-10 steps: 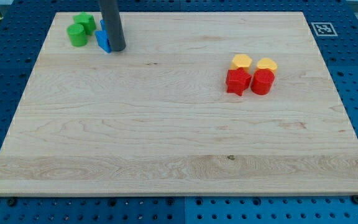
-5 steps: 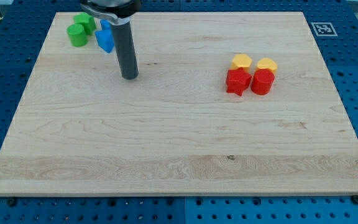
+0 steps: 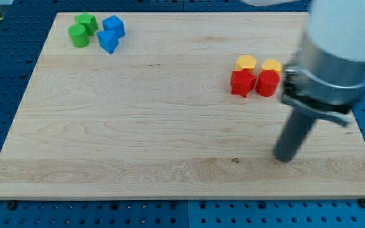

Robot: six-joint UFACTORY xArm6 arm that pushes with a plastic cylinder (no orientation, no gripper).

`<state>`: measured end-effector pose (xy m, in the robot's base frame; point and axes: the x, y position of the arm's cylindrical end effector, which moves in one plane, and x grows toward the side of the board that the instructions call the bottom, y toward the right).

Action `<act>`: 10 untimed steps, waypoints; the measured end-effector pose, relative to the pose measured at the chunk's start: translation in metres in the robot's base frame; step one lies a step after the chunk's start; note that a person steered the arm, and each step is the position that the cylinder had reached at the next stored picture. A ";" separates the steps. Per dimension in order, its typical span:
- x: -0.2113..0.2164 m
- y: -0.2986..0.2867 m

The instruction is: Place the red star into the blue triangle

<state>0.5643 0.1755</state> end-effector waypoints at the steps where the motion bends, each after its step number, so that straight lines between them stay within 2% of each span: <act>1: -0.020 0.032; 2: -0.059 0.030; 5: -0.124 -0.007; 8: -0.134 -0.086; 10: -0.153 -0.100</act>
<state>0.4117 0.0757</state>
